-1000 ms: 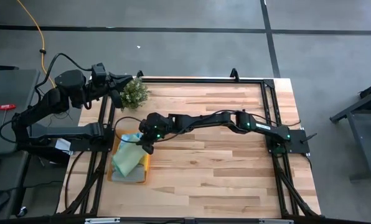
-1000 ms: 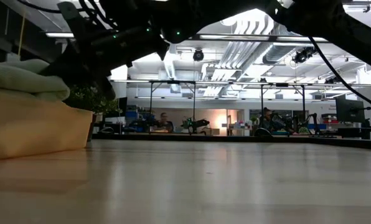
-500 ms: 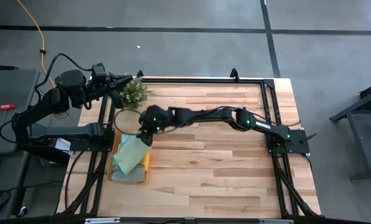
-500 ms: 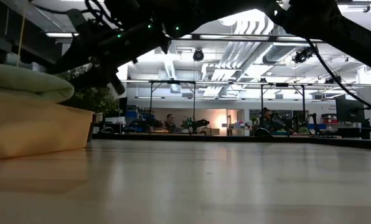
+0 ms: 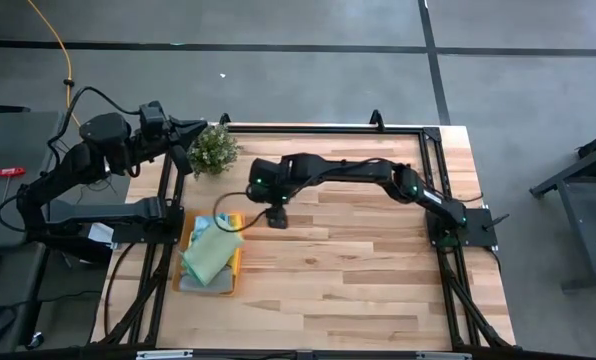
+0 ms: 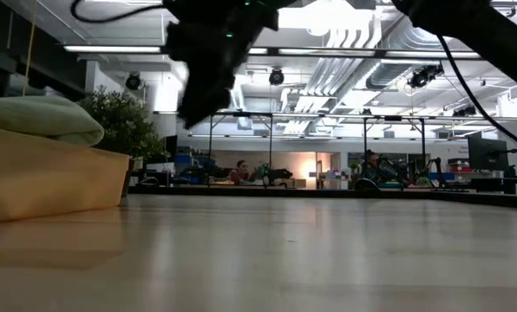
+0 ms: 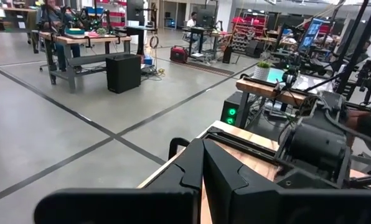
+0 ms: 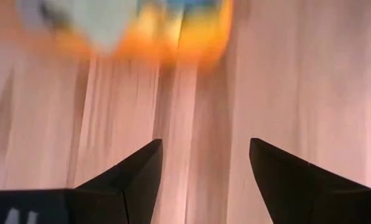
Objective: Fold microfiber towels
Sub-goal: Return to Home Position
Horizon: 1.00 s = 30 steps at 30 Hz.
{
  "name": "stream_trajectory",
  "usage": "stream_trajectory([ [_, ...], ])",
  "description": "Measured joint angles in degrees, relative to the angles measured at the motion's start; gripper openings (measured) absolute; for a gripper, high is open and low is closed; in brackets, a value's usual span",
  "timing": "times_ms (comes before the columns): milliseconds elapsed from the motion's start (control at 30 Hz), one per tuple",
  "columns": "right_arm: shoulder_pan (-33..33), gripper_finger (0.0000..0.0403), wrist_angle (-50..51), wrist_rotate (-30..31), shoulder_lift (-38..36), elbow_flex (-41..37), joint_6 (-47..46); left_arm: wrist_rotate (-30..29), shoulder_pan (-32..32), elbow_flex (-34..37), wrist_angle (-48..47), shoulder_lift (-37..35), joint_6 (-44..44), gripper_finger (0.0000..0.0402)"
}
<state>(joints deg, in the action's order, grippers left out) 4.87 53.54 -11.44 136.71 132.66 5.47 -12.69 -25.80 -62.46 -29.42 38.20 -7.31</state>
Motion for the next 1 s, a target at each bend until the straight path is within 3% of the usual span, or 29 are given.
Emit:
stream_trajectory([
  [133,0.02,0.0232,8.97,-0.50,-1.63,-1.92,2.38,3.05,0.00,0.00,-1.55,-0.02,0.00,0.0000],
  [233,-0.24,0.0232,6.93,-0.97,-5.79,-10.97,2.03,7.34,0.04,0.00,-2.77,0.00,0.00,0.0000],
  [400,-1.23,0.0232,-10.84,-0.02,-21.73,-40.17,-6.19,10.78,0.05,1.22,-3.41,-0.56,-0.90,0.0000],
  [533,-2.23,0.0232,-25.91,5.92,-38.74,-63.90,-19.35,10.72,0.04,2.77,-2.64,-0.88,-1.01,0.0000],
  [667,-3.58,0.0232,-37.94,11.65,-55.08,-80.08,-32.59,11.54,0.04,6.64,4.45,-0.92,-1.05,0.0000],
  [833,-4.40,0.0232,-51.34,15.91,-71.78,-90.29,-38.99,13.95,0.04,11.49,12.59,-0.55,-1.91,0.0000],
  [1000,-2.88,0.0232,-55.62,19.00,-83.18,-91.31,-34.37,15.10,1.20,15.02,15.36,-0.36,-6.62,0.0000],
])
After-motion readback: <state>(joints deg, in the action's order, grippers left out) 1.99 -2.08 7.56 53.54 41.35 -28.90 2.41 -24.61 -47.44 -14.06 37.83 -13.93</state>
